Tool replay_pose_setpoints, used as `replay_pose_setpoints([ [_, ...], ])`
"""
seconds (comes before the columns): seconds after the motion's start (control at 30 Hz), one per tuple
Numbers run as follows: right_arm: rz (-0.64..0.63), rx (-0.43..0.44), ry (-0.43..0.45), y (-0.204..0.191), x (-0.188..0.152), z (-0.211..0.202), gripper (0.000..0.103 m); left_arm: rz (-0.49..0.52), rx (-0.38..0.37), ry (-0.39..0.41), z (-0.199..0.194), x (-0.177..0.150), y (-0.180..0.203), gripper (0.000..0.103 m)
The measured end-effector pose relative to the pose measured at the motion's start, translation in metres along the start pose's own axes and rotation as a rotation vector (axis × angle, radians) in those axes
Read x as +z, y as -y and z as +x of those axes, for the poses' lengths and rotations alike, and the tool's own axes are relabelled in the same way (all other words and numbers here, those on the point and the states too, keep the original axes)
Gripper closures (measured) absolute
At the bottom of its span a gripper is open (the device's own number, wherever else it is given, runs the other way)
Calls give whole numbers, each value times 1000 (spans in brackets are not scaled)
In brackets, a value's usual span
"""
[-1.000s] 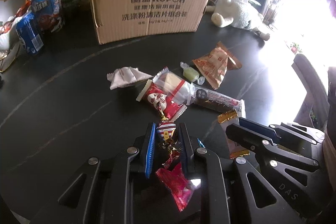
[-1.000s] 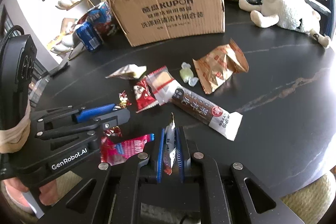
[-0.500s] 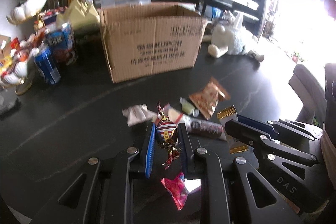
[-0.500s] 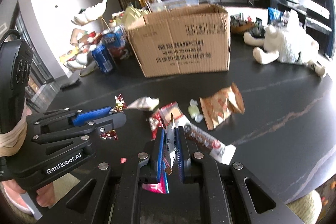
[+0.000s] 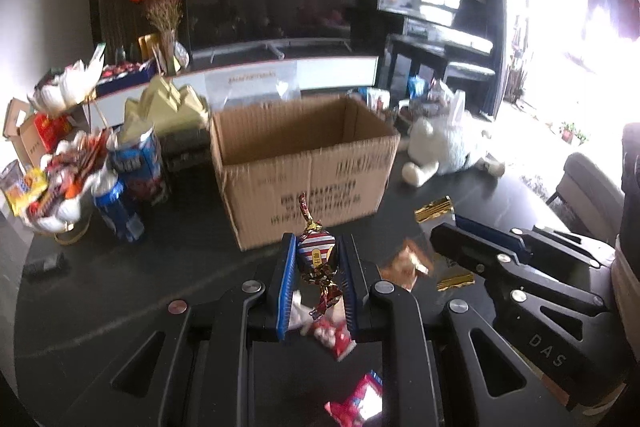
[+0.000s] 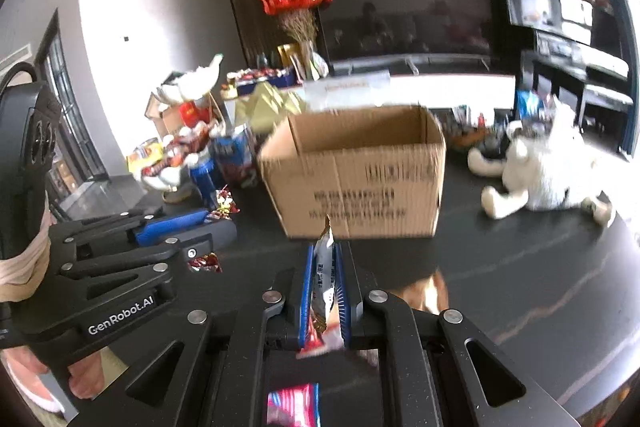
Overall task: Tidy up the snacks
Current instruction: 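Carry both candies over the cardboard box and open both tools to drop them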
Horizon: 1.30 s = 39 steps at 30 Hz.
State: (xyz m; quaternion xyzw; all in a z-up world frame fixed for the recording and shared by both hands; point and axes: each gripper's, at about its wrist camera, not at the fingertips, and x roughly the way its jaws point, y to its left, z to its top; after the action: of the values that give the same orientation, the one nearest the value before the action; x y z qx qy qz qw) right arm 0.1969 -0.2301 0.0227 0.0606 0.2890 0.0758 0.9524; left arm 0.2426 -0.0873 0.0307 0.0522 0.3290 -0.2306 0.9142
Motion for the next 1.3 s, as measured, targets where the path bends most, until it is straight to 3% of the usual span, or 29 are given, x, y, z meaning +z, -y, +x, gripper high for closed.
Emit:
replay_pose_setpoints([
  [0.3,-11,12,50,5,51,9,91,16,37,34,1,47,-7,81],
  [0.6,-12,1,65,15,88,36,91,5,32,3,27,81,-17,81],
  [1.03,21,21,-15,39,121,111,91,-24,22,-77,92,114,-41,80],
  [1.07,25,20,-23,41,122,116,91,-31,33,-86,99,115,-43,78],
  [1.13,36,6,-42,46,122,124,90,-32,46,-87,104,115,-46,60],
  [1.23,40,-34,-58,51,119,130,78,-25,77,-76,105,112,-47,49],
  [1.3,26,-55,-57,52,115,129,70,-28,82,-70,102,107,-47,49],
])
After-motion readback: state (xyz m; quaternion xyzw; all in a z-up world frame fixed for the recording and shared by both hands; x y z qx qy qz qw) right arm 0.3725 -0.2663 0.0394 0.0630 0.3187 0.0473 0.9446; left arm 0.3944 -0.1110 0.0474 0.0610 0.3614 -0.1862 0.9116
